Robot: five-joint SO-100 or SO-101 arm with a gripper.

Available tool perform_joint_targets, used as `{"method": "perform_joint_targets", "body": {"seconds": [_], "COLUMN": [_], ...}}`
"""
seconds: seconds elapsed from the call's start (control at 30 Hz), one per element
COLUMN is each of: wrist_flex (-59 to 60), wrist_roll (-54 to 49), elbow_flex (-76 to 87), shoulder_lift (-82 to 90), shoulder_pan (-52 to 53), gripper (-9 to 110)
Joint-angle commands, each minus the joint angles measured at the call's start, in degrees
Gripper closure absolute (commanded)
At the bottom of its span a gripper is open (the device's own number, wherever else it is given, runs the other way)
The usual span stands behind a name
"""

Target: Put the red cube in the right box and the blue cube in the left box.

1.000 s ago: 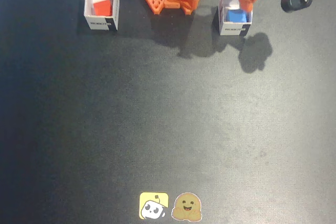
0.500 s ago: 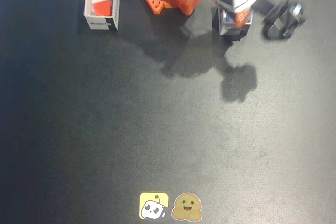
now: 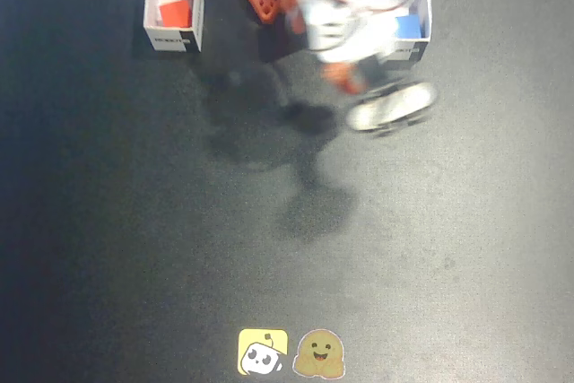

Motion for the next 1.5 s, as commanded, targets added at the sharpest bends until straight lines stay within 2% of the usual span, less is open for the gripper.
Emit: {"method": "perform_joint_targets", "body": {"seconds": [0.0,0.2,0.63,0.9,1.47], "wrist_flex": [-2.4,-4.0,-2.2,-6.8,-2.9], "wrist_roll": [-5.3,-8.1,-6.8,-5.9,-4.9], "elbow_flex": [-1.2,-0.2,16.2,21.8,21.9], "shoulder_lift": [1.9,5.8,35.3,35.3,35.3], "shoulder_pan": [9.1,15.4,15.1,14.9,17.2], "gripper": [101,101,101,101,101]}}
